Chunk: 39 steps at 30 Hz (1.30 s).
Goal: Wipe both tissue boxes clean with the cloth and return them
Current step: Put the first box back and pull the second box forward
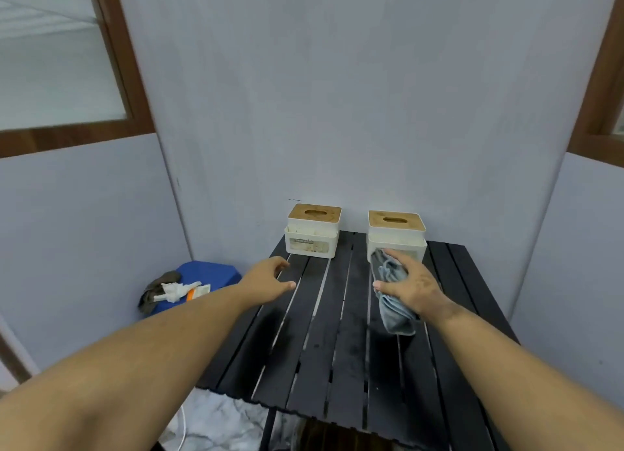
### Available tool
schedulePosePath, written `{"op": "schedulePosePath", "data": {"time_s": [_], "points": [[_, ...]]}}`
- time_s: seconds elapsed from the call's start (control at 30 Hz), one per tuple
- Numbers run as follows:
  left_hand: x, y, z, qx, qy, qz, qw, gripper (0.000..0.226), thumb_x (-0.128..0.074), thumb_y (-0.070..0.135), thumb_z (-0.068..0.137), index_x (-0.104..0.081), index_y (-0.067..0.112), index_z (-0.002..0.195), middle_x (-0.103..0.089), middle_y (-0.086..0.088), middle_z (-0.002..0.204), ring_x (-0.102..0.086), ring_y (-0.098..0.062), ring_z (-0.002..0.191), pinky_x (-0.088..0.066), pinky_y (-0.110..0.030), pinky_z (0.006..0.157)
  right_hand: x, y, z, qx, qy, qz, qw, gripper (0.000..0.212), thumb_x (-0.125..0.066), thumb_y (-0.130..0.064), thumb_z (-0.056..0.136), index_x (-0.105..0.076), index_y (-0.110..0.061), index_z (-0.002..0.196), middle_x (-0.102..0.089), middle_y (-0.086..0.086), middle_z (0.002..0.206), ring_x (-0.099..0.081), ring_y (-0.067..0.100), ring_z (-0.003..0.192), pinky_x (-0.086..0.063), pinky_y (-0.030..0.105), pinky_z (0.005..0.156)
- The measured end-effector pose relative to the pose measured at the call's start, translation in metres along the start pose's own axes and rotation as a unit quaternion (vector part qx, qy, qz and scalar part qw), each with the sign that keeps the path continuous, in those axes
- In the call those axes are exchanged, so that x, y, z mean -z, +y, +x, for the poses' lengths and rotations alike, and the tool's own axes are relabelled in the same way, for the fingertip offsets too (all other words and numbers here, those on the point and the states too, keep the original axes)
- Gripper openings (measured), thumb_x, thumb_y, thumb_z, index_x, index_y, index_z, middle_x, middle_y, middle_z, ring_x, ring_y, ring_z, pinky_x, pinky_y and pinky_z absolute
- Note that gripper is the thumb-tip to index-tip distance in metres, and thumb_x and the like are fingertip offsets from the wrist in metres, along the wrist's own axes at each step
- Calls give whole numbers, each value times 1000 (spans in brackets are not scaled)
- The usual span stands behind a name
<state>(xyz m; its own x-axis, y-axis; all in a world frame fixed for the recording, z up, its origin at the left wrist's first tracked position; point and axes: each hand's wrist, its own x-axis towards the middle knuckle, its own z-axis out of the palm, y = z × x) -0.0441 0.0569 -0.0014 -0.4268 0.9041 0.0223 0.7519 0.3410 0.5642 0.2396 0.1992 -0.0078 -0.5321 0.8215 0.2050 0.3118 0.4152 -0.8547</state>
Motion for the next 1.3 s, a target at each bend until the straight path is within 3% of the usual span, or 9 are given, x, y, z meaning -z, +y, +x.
{"op": "schedulePosePath", "data": {"time_s": [0.2,0.3,0.43,0.57,0.67,0.87,1.13,1.2,1.3], "points": [[5,-24,98,16,21,-27,999,73,-76,35,90,-40,16,150,-50,-6,150,-52,-24,134,-44,-36,107,-41,-11,99,71,-20,12,997,79,-84,-21,75,-44,-20,144,-58,-4,125,-63,6,102,-52,27,100],[-1,-27,143,18,31,-72,997,75,-78,26,90,-37,10,150,-50,-7,150,-52,-27,134,-43,-32,100,-65,-7,148,98,18,21,995,73,-82,-11,77,-46,-10,140,-57,-10,117,-59,-4,99,-44,5,93],[-10,-29,194,14,38,-122,992,79,-85,13,82,-38,10,146,-55,-8,141,-56,-22,118,-42,-28,92,-99,16,196,107,15,5,994,69,-87,-17,72,-50,-11,130,-60,-7,112,-59,9,103,-45,16,101],[-24,-43,225,16,50,-160,986,70,-87,9,77,-48,15,135,-60,1,118,-58,-20,110,-44,-24,82,-128,39,215,102,11,8,995,96,-90,-19,68,-34,-10,145,-51,-5,133,-48,11,126,-29,2,103],[-32,-49,231,5,73,-199,977,74,-87,5,75,-50,18,138,-63,2,119,-61,-20,112,-50,-29,90,-140,48,223,100,46,28,993,85,-88,-7,68,-38,-11,137,-54,0,132,-51,10,123,-33,4,104],[-35,-49,216,-7,95,-221,971,77,-91,14,72,-52,22,138,-65,5,126,-63,-18,113,-56,-40,98,-135,48,217,107,45,29,993,83,-87,-10,69,-41,-13,140,-59,1,133,-55,12,125,-41,35,112],[-24,-3,120,-87,113,-230,963,69,-90,28,76,-53,30,135,-64,16,119,-62,-4,106,-51,-12,78,-65,-3,123,137,60,-22,988,83,-88,-16,70,-43,-20,140,-56,-18,119,-51,-18,107,-31,-5,92],[-23,14,85,-104,116,-224,962,66,-89,32,77,-54,31,133,-64,19,117,-62,0,103,-48,-5,69,-42,-17,89,119,53,-48,990,87,-88,-24,70,-40,-23,143,-56,-17,120,-53,-7,107,-30,-5,93],[-24,38,34,-128,101,-214,963,70,-88,37,76,-54,33,138,-64,21,120,-62,2,104,-52,-9,76,-16,-32,35,91,53,-72,992,87,-89,-28,69,-41,-25,142,-58,-12,124,-55,4,113,-36,6,98]]}}
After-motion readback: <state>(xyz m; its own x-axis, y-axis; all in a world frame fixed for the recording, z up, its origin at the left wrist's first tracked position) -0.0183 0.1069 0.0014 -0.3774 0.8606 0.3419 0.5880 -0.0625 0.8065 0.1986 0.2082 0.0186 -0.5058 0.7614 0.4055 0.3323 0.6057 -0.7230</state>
